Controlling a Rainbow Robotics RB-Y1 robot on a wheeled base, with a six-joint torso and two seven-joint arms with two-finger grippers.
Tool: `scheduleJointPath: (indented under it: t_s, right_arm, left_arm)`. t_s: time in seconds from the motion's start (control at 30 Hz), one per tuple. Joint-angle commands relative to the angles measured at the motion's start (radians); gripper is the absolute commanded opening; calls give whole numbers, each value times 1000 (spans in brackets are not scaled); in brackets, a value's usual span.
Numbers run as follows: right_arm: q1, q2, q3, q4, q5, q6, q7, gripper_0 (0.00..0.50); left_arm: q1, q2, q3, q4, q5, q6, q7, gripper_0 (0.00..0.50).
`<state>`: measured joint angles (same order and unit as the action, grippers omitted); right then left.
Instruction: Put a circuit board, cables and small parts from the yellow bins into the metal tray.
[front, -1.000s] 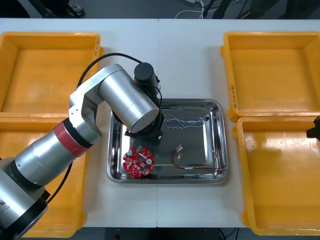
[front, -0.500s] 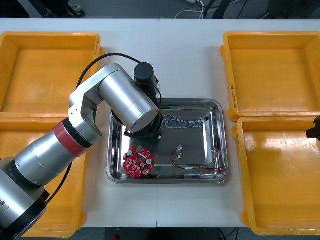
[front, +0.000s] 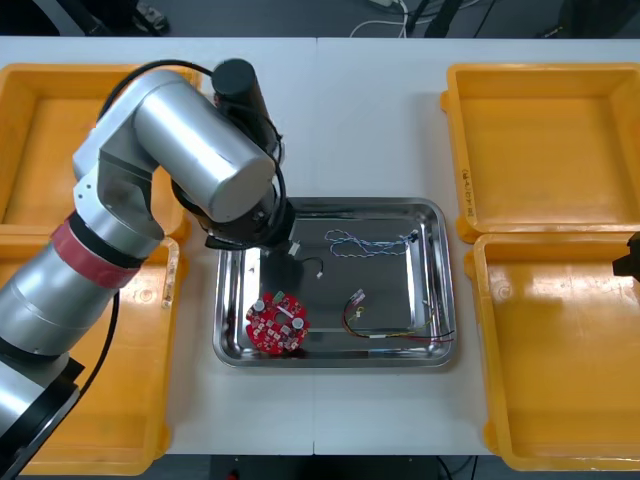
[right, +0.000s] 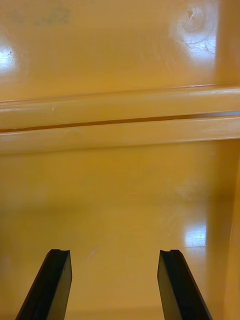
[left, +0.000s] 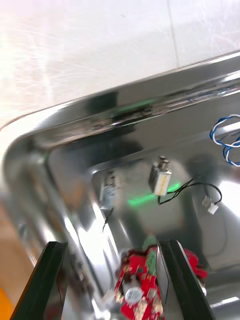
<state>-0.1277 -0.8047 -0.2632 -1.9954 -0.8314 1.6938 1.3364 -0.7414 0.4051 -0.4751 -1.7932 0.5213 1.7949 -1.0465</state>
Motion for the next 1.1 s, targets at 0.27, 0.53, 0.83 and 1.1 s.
scheduleJointPath:
  t_s: [0.27,0.53,0.83,1.1]
  right_arm:
    - [11,-42,-34,-6,-6,-8,4,500]
    - [11,-42,-34,-6,-6,-8,4,500]
    - [11,-42,-34,-6,-6,-8,4,500]
    - [11,-42,-34,-6,-6,-8,4,500]
  left_arm:
    - [-42,135,207,-166,102,125,-61,500]
    - [16,209,328,-209,149,125,-101,500]
    - [151,296,472,-252,175,125,-244,500]
    - [280,334,606,-290,186,125,-360,500]
